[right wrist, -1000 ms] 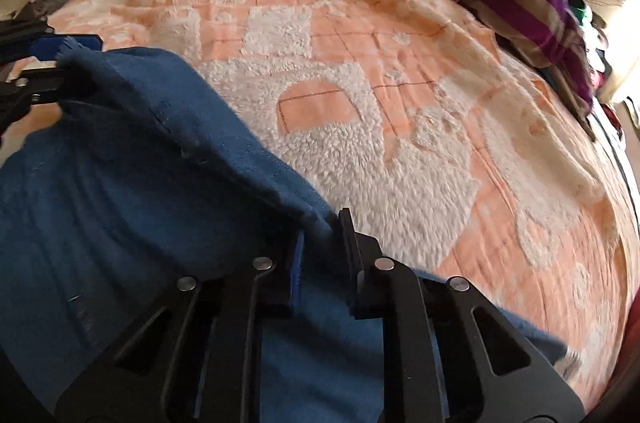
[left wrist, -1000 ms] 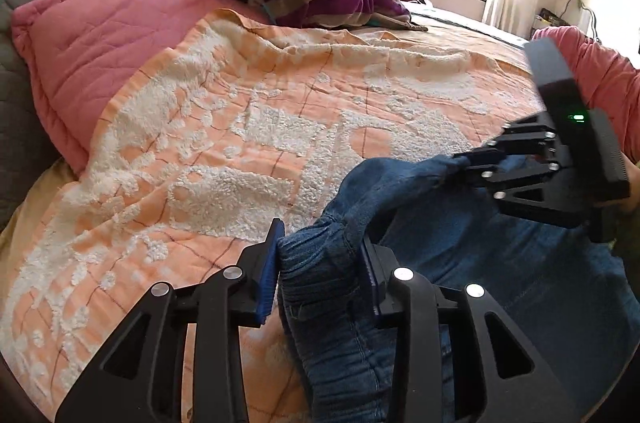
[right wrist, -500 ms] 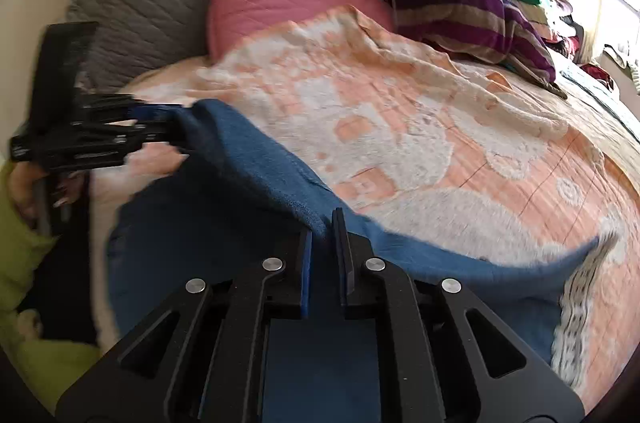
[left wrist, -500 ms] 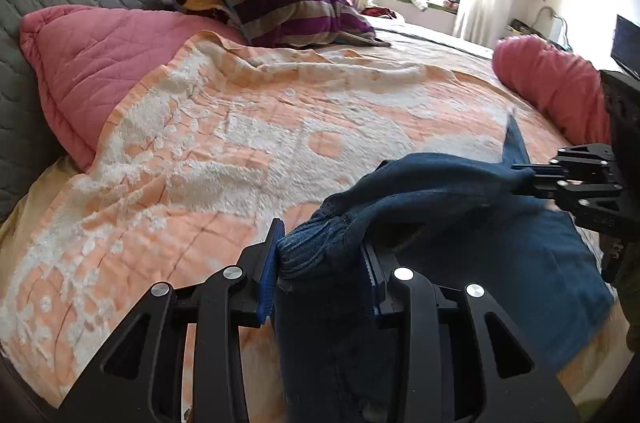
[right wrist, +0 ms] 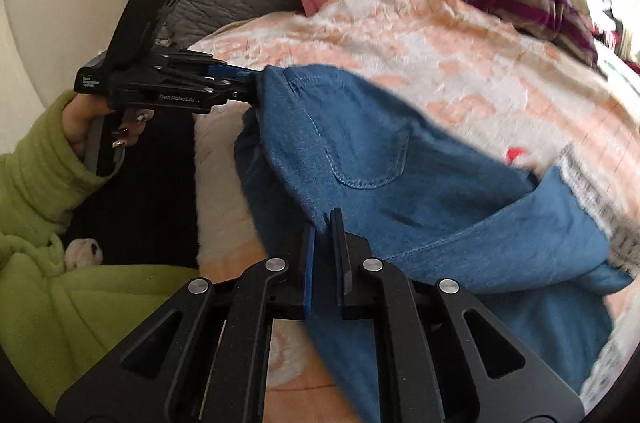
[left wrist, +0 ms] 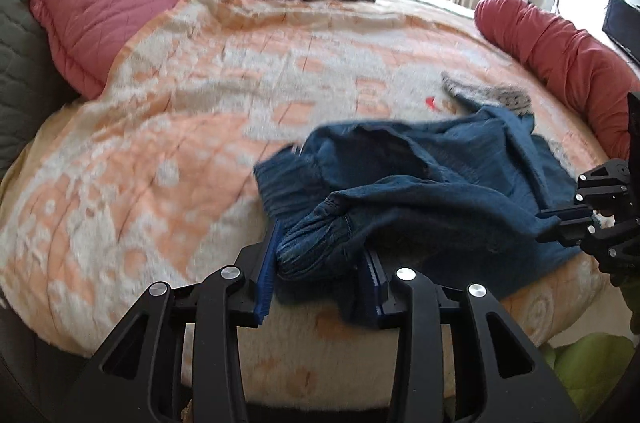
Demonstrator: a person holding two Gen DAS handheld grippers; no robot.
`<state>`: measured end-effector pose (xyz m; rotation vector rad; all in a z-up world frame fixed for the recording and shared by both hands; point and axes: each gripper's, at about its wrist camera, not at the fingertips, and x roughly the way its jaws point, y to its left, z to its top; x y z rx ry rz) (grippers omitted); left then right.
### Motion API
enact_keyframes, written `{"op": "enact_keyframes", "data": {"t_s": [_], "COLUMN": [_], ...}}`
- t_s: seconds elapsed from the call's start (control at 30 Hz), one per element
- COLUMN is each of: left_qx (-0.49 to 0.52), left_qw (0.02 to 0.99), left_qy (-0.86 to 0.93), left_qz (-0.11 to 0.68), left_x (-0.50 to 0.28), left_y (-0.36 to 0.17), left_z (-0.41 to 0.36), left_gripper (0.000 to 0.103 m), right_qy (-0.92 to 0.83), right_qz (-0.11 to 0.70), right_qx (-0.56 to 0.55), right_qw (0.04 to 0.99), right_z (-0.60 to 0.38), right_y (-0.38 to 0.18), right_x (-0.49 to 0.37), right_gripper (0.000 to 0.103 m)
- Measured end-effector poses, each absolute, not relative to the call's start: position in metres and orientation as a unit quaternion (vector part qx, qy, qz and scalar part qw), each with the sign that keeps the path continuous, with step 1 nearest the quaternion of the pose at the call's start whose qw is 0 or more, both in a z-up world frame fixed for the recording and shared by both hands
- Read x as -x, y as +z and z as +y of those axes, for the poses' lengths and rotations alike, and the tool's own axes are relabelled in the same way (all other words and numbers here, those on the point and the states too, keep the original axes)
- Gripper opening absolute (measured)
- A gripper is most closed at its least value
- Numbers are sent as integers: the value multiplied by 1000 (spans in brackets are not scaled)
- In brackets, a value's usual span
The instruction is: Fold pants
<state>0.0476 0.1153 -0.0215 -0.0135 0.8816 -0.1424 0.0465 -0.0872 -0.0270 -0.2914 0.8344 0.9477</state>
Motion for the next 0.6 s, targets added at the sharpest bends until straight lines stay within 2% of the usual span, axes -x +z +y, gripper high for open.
{"op": "enact_keyframes", "data": {"t_s": [0.3,0.37,0.6], "left_qx": [37,47,55], "left_qw": [893,890,891], "left_qy": [-59,-57,-34], "left_qz": [444,450,450], "left_x": [-40,-38,-19], "left_y": [-25,-25,-20], "left_z": [132,138,151], "left_gripper": [48,55,55], "right_qy": [456,456,461], "right_qz": [396,402,409], "right_qx": [148,143,138], "right_qw": [783,781,776], "right_z": [-78,-76,-76], "right_y": [-42,-46,-54], "right_x": [-28,-30,-29], "right_gripper": [3,3,5]}}
